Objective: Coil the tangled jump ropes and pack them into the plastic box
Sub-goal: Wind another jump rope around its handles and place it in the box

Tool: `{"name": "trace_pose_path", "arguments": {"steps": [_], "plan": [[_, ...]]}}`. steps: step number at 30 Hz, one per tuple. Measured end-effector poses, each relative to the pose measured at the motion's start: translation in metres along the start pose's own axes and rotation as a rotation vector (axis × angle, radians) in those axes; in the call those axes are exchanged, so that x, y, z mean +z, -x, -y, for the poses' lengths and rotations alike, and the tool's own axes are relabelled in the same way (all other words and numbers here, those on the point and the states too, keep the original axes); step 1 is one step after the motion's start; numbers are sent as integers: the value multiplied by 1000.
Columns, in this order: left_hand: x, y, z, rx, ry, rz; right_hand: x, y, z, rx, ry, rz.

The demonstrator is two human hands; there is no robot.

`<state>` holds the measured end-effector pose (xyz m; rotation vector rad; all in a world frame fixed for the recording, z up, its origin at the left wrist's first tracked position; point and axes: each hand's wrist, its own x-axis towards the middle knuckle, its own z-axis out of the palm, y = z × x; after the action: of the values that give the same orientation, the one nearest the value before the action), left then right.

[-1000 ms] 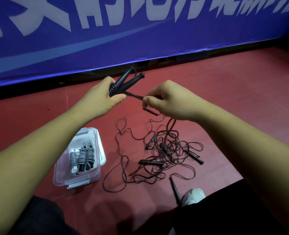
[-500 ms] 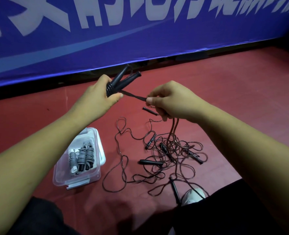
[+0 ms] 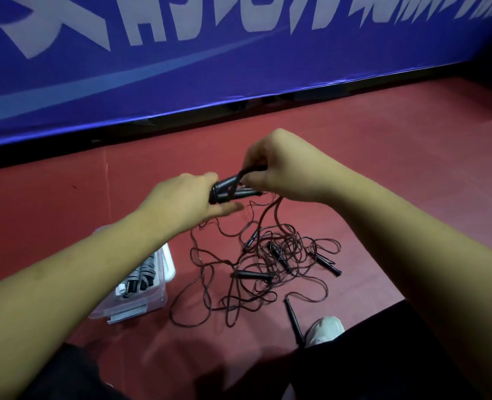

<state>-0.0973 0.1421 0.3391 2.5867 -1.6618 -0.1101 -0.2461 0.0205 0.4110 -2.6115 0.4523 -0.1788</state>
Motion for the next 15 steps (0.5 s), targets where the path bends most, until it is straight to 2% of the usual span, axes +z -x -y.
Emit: {"name": "trace_pose_path", "arguments": {"steps": [2, 5, 9, 15], "plan": [[1, 0, -3, 50, -28, 33, -1, -1, -1, -55, 143, -39], [-3, -4, 2, 128, -49, 50, -5, -4, -4, -115, 213, -112], [-8, -3, 7, 339, -43, 182, -5, -8, -13, -182, 170, -131], [-14, 9, 5, 489, 64, 122, -9, -12, -26, -168, 29, -93]]}}
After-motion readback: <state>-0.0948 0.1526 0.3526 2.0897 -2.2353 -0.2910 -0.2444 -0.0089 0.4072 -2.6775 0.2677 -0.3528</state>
